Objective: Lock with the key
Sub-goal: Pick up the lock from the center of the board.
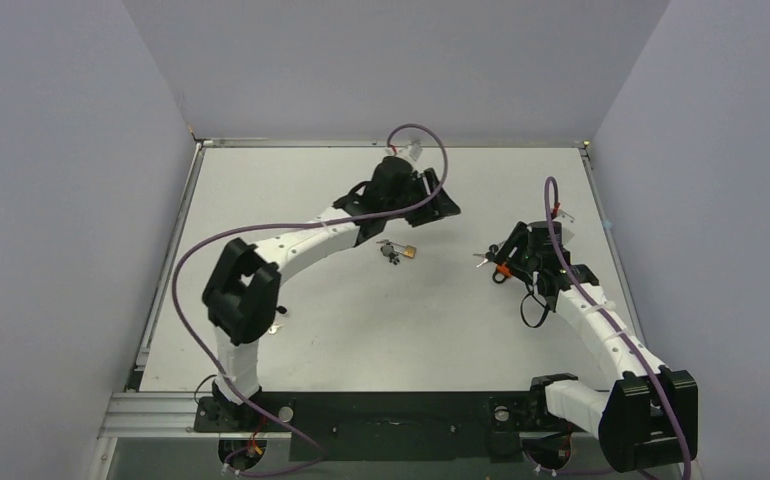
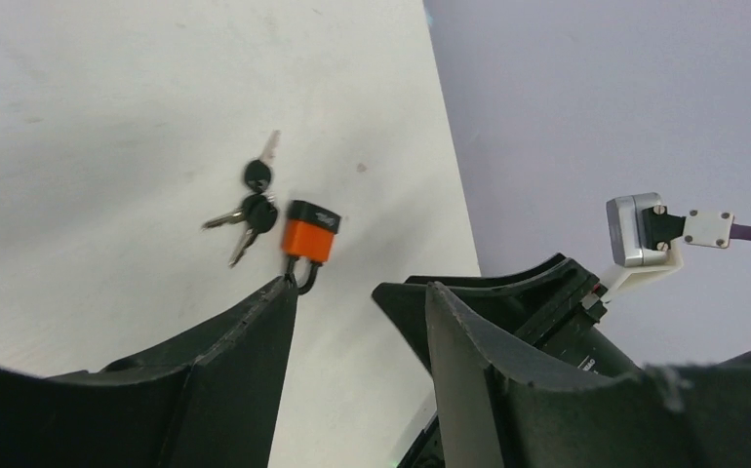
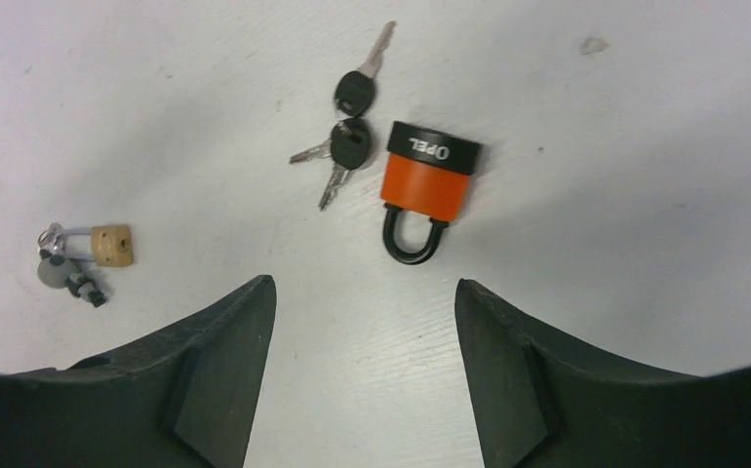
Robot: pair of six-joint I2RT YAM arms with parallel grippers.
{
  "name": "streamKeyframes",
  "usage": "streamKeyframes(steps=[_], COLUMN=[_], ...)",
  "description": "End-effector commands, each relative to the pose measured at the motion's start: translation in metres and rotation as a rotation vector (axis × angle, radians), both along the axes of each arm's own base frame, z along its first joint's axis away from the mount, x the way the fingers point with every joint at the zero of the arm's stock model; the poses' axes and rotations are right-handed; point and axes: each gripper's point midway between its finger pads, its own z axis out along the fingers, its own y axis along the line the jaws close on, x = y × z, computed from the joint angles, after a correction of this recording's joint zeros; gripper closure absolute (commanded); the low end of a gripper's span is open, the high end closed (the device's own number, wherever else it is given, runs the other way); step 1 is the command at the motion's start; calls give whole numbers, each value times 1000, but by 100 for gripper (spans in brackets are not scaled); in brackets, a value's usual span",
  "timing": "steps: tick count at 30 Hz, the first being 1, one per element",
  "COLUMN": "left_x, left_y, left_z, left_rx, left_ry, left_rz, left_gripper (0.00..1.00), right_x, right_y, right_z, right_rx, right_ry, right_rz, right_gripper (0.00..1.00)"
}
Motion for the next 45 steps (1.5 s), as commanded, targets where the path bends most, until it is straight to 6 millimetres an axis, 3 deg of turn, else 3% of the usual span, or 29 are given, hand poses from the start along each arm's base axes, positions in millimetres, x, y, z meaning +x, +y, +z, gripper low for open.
streamKeyframes(steps=[1, 2, 3, 5, 6, 7, 8, 9, 12, 15, 17, 21, 29, 45], left_x=[16, 16, 10, 0, -4, -13, -23, -29, -57, -80, -95, -117, -133, -139], left_y=[110, 137, 160, 207, 232, 253, 283, 298, 369, 420, 439, 457, 476, 460], left_z=[13, -5, 5, -3, -18, -14, -23, -28, -55, -77, -87, -110, -143, -170], left_rx=[123, 167, 184, 250, 292, 318, 345, 359, 430, 496, 531, 548, 542, 478], left_ry=[-26, 9, 2, 30, 65, 70, 110, 128, 235, 324, 372, 451, 569, 615], left_rz=[280, 330, 381, 478, 526, 574, 637, 672, 821, 928, 982, 1038, 1095, 1024], left_gripper=[51, 51, 51, 51, 51, 51, 51, 51, 51, 51, 51, 51, 50, 40], right_x=[7, 7, 7, 6, 5, 5, 4, 4, 1, -5, -8, -10, -9, -12], right_y=[15, 20, 22, 27, 30, 32, 35, 38, 45, 51, 54, 57, 66, 66], right_z=[24, 23, 24, 23, 22, 23, 23, 26, 28, 29, 28, 22, 13, 6], right_rx=[-35, -30, -27, -16, -7, 1, 4, 13, 21, 40, 53, 64, 93, 92], right_ry=[-59, -58, -63, -66, -63, -68, -73, -81, -93, -99, -99, -90, -77, -70], right_rz=[60, 78, 86, 106, 119, 129, 139, 151, 178, 206, 218, 234, 266, 277], right_gripper=[36, 36, 36, 36, 36, 36, 36, 36, 36, 36, 36, 36, 36, 36])
